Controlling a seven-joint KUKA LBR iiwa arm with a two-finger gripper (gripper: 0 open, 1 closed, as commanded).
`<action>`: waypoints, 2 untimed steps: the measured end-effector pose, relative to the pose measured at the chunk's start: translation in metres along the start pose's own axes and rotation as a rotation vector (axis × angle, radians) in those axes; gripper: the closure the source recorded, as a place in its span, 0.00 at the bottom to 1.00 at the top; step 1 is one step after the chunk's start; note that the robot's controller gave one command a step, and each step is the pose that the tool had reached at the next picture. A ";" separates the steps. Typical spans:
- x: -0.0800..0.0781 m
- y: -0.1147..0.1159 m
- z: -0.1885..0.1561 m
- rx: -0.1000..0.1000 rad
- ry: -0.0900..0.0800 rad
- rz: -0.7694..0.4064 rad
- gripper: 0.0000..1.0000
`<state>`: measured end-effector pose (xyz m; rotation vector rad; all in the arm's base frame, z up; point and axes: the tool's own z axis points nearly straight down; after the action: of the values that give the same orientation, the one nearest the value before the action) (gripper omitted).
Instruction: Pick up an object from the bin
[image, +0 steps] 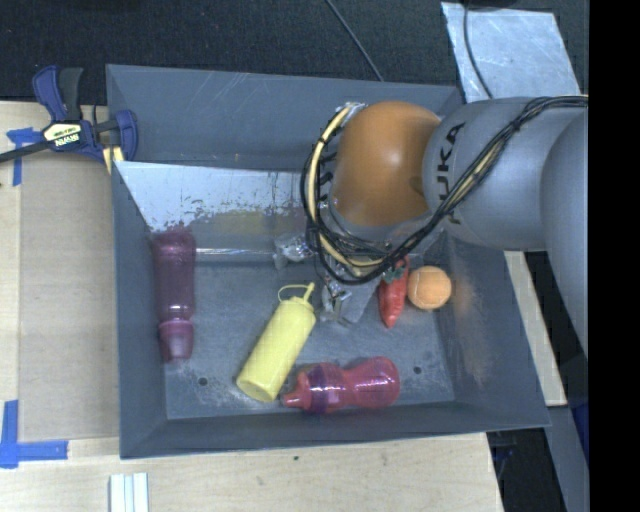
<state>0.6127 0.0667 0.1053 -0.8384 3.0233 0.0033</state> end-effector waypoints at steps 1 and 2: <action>0.003 0.004 0.033 0.011 -0.004 -0.524 0.00; -0.003 0.035 0.035 0.002 0.000 -0.248 1.00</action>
Offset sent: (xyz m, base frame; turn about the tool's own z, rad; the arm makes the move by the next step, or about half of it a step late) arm -0.0159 0.0316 -0.0353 -0.2496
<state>0.5971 0.0984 0.0702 -1.2058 2.8953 0.0003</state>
